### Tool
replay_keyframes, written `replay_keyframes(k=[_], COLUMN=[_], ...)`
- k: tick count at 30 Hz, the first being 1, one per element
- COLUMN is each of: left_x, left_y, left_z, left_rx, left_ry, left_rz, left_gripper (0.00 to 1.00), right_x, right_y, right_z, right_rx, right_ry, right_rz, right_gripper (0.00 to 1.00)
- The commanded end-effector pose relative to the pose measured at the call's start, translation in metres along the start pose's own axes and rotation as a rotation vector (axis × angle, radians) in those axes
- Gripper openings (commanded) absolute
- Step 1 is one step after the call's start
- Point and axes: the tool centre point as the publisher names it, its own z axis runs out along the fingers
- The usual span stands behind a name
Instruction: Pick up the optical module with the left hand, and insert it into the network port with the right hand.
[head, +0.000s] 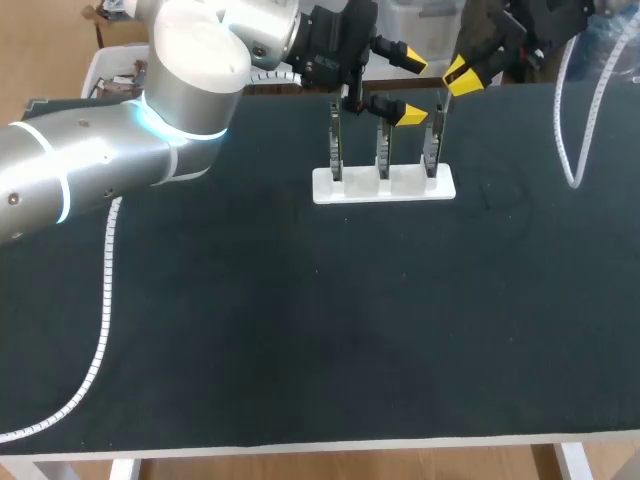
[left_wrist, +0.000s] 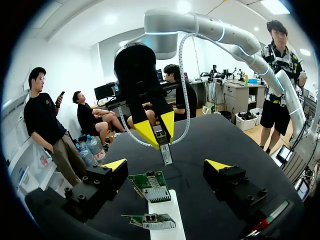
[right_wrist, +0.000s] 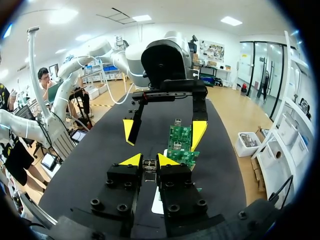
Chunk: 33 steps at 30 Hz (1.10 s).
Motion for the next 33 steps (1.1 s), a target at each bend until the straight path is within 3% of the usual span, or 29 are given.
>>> replay_keyframes(k=[1,33], left_x=[-0.001,-0.001], left_y=[0.0,0.0], left_z=[0.0,0.0], left_rx=[0.0,0.0], left_ry=[0.004,0.004], left_rz=[0.0,0.0], left_gripper=[1.0,1.0], right_x=[0.0,0.002], right_y=[-0.003,-0.016], right_z=[-0.001,-0.004], right_rx=[-0.004,0.005], right_ry=[0.003,0.0], right_rz=[0.001,-0.003], right_gripper=[0.0,0.0])
